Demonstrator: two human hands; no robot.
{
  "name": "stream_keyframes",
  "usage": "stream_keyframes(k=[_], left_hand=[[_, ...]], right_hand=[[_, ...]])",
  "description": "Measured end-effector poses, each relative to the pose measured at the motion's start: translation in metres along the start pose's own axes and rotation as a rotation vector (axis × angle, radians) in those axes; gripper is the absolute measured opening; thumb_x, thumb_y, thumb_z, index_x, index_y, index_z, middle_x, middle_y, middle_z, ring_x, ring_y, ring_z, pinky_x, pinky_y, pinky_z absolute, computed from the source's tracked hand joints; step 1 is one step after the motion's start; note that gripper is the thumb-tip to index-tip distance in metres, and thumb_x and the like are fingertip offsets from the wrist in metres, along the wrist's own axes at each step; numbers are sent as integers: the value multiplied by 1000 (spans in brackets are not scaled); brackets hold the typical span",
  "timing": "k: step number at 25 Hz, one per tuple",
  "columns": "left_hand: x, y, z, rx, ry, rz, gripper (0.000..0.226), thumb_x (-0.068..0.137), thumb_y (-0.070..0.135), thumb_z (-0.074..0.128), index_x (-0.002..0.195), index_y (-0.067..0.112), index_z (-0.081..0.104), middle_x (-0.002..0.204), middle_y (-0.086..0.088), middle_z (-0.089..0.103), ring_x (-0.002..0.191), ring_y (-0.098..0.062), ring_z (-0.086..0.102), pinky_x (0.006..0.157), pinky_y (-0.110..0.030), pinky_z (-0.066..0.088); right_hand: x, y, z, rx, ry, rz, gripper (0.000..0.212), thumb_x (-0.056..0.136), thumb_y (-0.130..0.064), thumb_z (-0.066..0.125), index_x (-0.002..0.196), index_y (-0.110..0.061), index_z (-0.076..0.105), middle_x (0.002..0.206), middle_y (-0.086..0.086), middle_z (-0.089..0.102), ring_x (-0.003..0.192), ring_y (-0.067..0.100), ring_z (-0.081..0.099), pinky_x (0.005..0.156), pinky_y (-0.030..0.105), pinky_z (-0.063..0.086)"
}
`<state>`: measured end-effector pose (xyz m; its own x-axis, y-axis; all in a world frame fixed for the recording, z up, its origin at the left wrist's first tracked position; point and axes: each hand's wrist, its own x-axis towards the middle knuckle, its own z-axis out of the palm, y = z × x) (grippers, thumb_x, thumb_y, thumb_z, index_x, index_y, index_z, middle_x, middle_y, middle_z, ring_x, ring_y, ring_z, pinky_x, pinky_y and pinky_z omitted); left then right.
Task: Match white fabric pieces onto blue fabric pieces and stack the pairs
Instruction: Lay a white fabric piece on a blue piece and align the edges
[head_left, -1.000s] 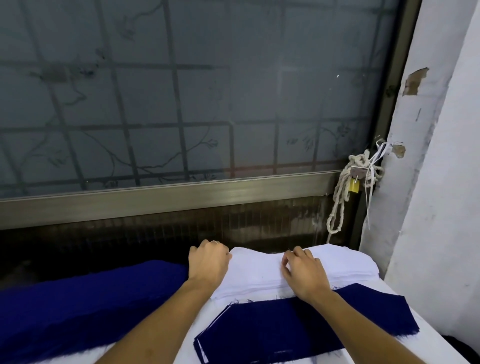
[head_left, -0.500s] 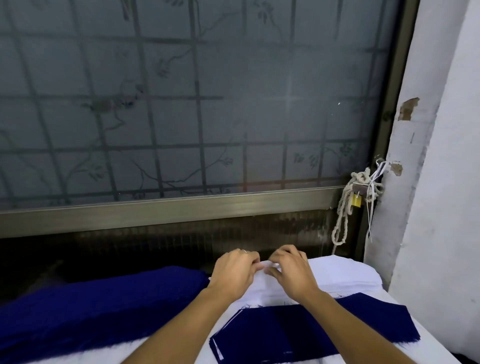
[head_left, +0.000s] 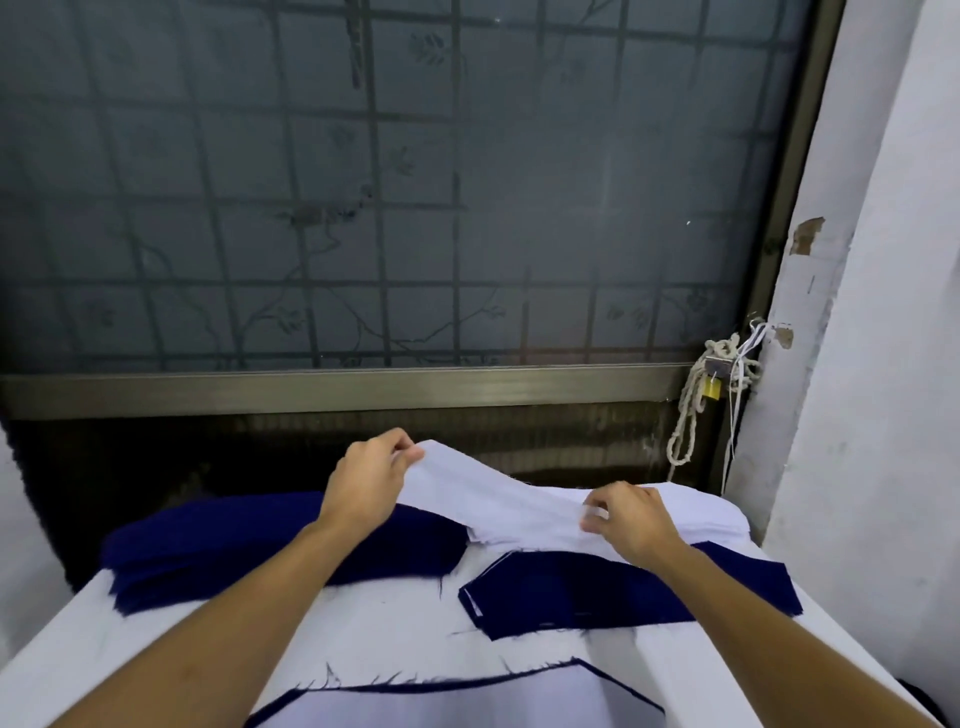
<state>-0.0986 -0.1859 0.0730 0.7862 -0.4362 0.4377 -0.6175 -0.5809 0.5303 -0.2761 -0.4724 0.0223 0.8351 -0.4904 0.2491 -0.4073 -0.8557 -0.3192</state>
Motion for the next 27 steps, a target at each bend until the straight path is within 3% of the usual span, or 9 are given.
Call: stream_keyframes(k=[5, 7, 9, 11, 16, 19, 24, 27], left_hand=[[-34, -36, -41, -30, -12, -61, 19, 100, 43, 58, 86, 32, 63, 83, 9, 68, 82, -9, 63, 66, -34, 51], [-54, -51, -51, -38, -26, -94, 19, 99, 44, 60, 85, 31, 64, 85, 9, 68, 83, -9, 63, 67, -34, 52], [-76, -67, -57, -26, -33, -149, 20, 97, 45, 63, 83, 30, 65, 80, 8, 67, 77, -10, 63, 64, -34, 51], [-98, -82, -59, 13, -44, -197, 22, 94, 45, 67, 80, 28, 66, 71, 6, 63, 66, -12, 59, 56, -29, 43], [-145, -117, -55, -16, -111, -268, 28, 94, 39, 70, 74, 19, 66, 64, 1, 57, 62, -17, 54, 59, -32, 39], [-171, -131, -45, -1, -157, -307, 24, 98, 37, 64, 81, 20, 66, 78, 1, 66, 74, -19, 62, 68, -34, 48], [-203, -140, -26, 164, -178, -347, 22, 103, 41, 51, 88, 27, 59, 79, 6, 64, 70, -14, 62, 59, -27, 45], [-225, -142, -13, 199, -110, -385, 22, 101, 44, 51, 84, 31, 55, 79, 9, 63, 71, -9, 60, 59, -26, 45]], right_hand=[[-40, -4, -4, -60, -93, 35, 27, 97, -35, 63, 117, -18, 70, 120, -2, 66, 111, 21, 60, 102, 36, 40], [-55, -4, -8, -31, -148, 43, 19, 95, -35, 65, 95, -17, 71, 99, 3, 67, 96, 23, 62, 86, 34, 44], [-69, -2, -9, 80, -197, 83, 36, 93, -33, 67, 64, -16, 53, 66, 6, 49, 66, 21, 50, 64, 31, 35], [-86, -1, -10, 229, -219, 118, 47, 92, -29, 69, 56, -17, 42, 57, 1, 35, 57, 16, 37, 58, 29, 28], [-124, -2, 7, 406, -201, 168, 38, 95, -32, 68, 64, -11, 61, 60, 1, 49, 60, 13, 46, 59, 30, 34], [-143, -5, 26, 400, -149, 219, 38, 95, -30, 67, 64, -11, 54, 60, 2, 46, 59, 16, 44, 59, 30, 33], [-170, -2, 56, 321, -84, 317, 28, 92, -31, 65, 68, -19, 60, 64, -7, 59, 63, 15, 54, 65, 31, 42], [-185, -1, 64, 258, 1, 294, 19, 93, -29, 64, 74, -27, 66, 75, -12, 67, 79, 13, 60, 73, 32, 47]])
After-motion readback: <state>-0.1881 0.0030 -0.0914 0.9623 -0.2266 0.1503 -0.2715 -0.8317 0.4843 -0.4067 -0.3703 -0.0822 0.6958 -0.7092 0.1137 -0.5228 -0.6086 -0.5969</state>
